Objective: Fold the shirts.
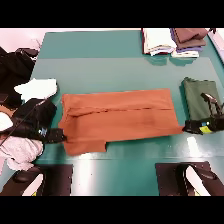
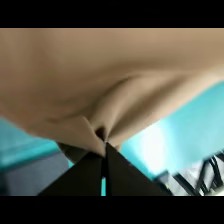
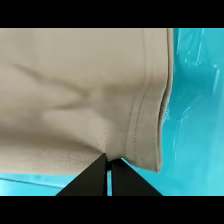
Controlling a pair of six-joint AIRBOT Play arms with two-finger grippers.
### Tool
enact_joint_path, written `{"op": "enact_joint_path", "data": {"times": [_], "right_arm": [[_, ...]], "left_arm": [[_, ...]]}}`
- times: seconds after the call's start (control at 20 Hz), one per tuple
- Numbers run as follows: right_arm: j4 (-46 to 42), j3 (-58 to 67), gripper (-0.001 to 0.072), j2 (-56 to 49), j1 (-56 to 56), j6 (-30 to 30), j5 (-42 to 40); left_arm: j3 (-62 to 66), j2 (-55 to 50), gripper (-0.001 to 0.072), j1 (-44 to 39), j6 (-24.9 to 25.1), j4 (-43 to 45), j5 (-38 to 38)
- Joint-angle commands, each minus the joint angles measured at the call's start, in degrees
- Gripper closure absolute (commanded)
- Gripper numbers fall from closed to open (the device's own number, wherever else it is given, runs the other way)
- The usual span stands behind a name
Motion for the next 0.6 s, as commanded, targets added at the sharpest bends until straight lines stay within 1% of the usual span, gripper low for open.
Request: {"op": "enact_joint_path", "data": {"times": [0.0,0.1,0.25,0.4,0.5,0.55], "right_arm": [[-0.1,7.9,0.0696,-8.5,4.7,0.4,-4.4],[-0.1,14.9,0.0696,-16.3,8.8,1.0,-7.0],[-0.1,25.9,0.0696,-27.8,12.3,2.5,-8.8],[0.1,34.6,0.0695,-37.8,14.5,2.5,-8.7],[0.5,38.3,0.0692,-42.2,15.4,2.5,-8.2],[2.1,40.1,0.0692,-44.0,15.4,2.4,-8.3]], "left_arm": [[7.8,-9.2,0.0684,0.1,4.0,3.7,7.4],[14.1,-16.4,0.0684,0.2,4.9,5.4,13.0],[21.9,-25.8,0.0684,0.2,4.9,7.8,17.1],[24.8,-32.6,0.0684,0.2,4.9,7.8,22.3],[25.2,-35.1,0.0683,0.2,4.6,7.8,25.3],[25.2,-35.7,0.0684,0.2,3.6,7.8,27.0]]}}
